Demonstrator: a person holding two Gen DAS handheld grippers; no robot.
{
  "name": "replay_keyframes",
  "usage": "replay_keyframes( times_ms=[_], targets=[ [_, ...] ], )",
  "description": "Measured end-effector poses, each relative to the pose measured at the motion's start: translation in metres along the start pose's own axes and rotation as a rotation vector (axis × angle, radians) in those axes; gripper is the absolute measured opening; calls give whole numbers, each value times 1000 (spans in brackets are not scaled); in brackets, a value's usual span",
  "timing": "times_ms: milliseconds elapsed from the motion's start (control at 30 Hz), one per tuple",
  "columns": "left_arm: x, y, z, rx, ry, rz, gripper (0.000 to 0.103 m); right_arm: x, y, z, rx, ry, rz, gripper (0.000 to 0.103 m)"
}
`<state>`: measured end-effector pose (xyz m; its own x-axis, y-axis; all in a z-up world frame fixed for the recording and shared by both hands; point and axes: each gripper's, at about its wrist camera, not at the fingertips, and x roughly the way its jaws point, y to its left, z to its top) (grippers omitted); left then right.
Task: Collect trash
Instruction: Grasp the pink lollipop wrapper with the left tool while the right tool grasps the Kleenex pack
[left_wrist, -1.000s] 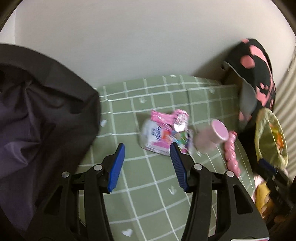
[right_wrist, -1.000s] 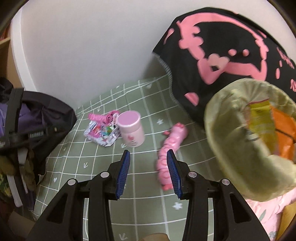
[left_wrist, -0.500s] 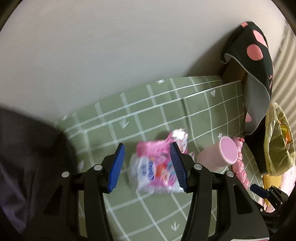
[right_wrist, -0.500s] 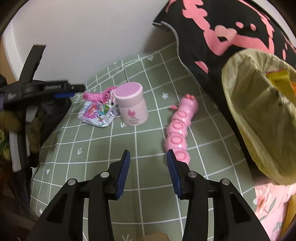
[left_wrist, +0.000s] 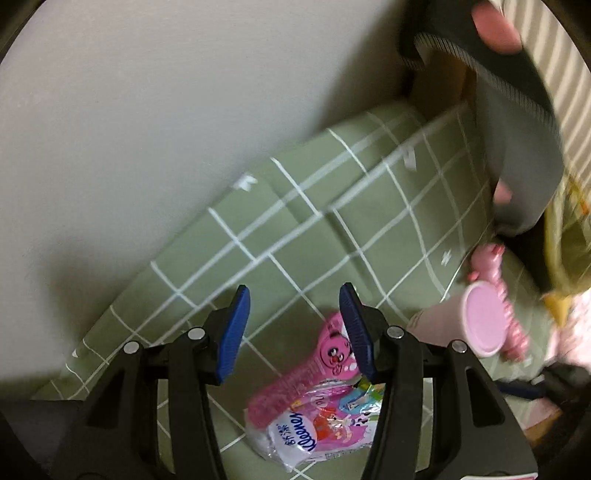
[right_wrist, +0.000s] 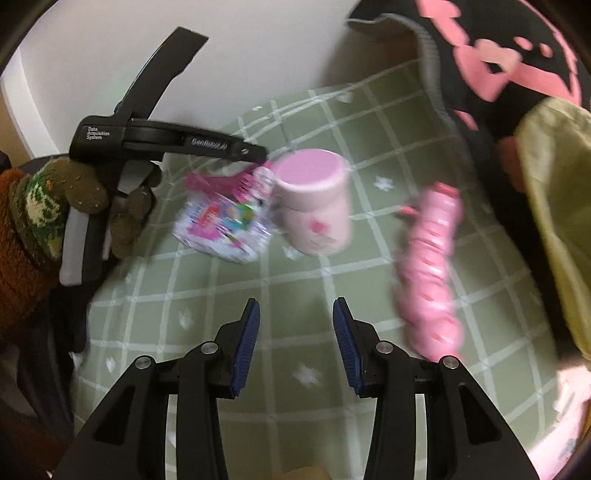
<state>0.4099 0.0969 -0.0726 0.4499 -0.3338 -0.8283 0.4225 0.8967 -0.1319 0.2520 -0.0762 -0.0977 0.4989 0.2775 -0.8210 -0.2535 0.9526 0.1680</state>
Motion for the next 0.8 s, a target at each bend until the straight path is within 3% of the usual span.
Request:
replay_keyframes(
  times_ms=[233, 333, 400, 433, 467, 533, 633, 800],
  targets=[
    [-25, 54, -12, -228, -52, -12, 48, 43, 24, 29, 9, 1, 27, 39],
    [-33, 63, -23, -268, -58, 31, 48, 62, 30, 35, -24, 30, 4, 39],
    [-41, 68, -34, -313, -60, 17, 48, 65, 38, 37, -88, 38, -20, 35],
    [-43, 70, -39, -326, -60, 6, 48, 67, 40, 38, -110, 48, -24, 21],
    [-44, 71, -42, -334, -57, 6, 48, 68, 39, 40, -131, 56, -21, 19],
    [-44, 74, -50, -348, -52, 40, 48, 68, 37, 40, -141, 76, -8, 11],
    [-44, 80, -56, -393, -56, 23, 48, 54, 28, 36, -170, 92, 18, 7],
    [-36, 60, -47, -300, -55, -59, 48, 3, -11, 22, -169, 61, -12, 6]
  ],
)
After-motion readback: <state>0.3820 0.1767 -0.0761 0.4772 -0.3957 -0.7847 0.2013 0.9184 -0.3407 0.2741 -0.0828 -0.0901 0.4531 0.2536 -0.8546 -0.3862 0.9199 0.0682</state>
